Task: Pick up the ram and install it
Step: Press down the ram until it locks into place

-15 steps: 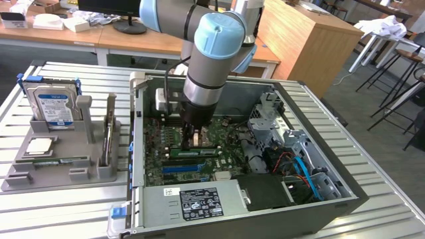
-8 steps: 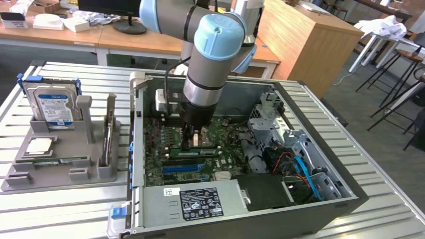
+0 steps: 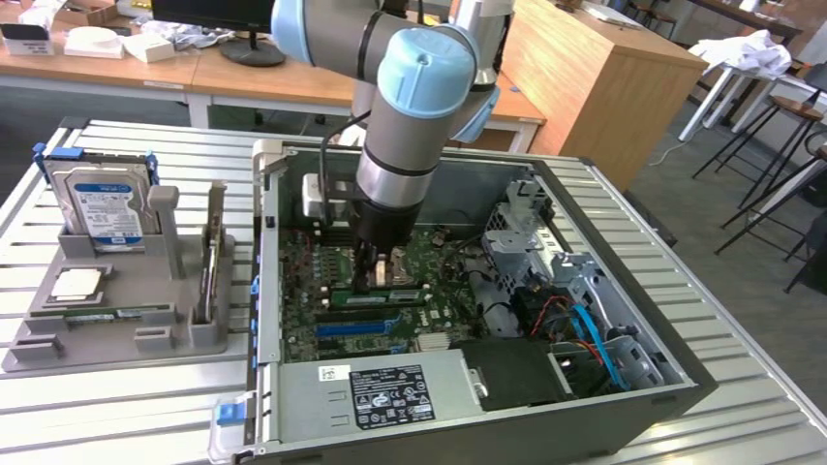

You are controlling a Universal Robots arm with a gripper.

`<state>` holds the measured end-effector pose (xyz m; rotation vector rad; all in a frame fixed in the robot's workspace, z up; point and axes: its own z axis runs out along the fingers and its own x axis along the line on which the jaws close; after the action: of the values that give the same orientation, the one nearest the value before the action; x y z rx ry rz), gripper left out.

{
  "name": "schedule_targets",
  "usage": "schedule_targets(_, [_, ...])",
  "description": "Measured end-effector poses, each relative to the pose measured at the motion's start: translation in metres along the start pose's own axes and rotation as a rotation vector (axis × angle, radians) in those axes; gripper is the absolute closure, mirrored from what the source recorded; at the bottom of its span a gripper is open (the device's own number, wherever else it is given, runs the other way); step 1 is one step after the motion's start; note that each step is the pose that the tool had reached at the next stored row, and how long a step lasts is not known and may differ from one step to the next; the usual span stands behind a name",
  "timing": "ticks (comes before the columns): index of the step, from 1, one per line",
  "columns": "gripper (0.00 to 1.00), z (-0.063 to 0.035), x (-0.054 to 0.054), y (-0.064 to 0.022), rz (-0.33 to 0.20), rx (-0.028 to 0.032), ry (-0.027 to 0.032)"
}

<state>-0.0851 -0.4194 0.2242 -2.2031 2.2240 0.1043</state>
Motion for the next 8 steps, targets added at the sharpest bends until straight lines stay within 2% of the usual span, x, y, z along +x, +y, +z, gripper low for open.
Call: schedule_targets(8, [0.90, 0.0021, 0.0002, -0.0001, 0.000, 0.0001, -0.0002])
